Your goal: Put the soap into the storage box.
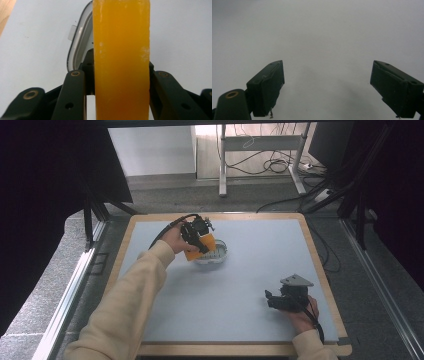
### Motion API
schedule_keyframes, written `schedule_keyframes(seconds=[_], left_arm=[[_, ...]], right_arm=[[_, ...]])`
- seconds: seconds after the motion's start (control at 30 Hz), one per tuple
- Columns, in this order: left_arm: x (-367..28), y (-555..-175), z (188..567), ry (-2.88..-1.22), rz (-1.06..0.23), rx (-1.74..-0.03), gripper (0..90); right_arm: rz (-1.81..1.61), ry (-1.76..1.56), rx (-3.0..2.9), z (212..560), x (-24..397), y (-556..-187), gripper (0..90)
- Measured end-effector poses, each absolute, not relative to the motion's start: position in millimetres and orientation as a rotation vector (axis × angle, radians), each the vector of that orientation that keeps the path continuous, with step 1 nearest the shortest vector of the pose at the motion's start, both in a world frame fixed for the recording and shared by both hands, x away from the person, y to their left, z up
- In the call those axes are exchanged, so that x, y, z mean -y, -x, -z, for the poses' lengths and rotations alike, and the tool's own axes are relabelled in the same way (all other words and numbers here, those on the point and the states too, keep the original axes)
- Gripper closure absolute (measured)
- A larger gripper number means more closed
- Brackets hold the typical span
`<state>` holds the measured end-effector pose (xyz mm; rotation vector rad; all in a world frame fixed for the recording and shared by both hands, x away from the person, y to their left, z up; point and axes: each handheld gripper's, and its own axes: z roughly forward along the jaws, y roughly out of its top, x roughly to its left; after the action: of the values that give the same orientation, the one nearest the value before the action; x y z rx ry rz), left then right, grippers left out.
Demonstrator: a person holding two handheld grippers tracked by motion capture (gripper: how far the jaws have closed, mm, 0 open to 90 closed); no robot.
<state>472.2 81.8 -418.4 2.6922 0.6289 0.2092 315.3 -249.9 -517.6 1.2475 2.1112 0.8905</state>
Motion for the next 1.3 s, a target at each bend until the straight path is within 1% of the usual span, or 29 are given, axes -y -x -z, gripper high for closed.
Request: schedule_keyframes(seconds=[0.5, 0.6, 0.67, 0.93, 1.3], left_arm=[[-61.8, -488.1, 418.6, -2.712, -0.204, -0.569, 61.9], [-57.2, -490.1, 421.8, -2.733, -0.2, -0.531, 61.9], [-56.7, -491.5, 424.6, -2.742, -0.183, -0.511, 61.9], [-57.0, -498.5, 435.5, -2.773, -0.196, -0.481, 61.9], [-48.1, -499.7, 439.7, -2.797, -0.204, -0.4, 61.8]], right_arm=[[-0.9, -1.233, -2.111, 516.7, 251.2, -314.3, 12.4], [-0.903, -1.232, -2.111, 516.2, 250.9, -313.5, 12.4], [-0.904, -1.233, -2.112, 516.1, 250.8, -313.6, 12.4], [-0.908, -1.231, -2.108, 516.2, 253.2, -314.0, 12.4], [-0.902, -1.235, -2.11, 517.1, 253.6, -314.2, 12.4]])
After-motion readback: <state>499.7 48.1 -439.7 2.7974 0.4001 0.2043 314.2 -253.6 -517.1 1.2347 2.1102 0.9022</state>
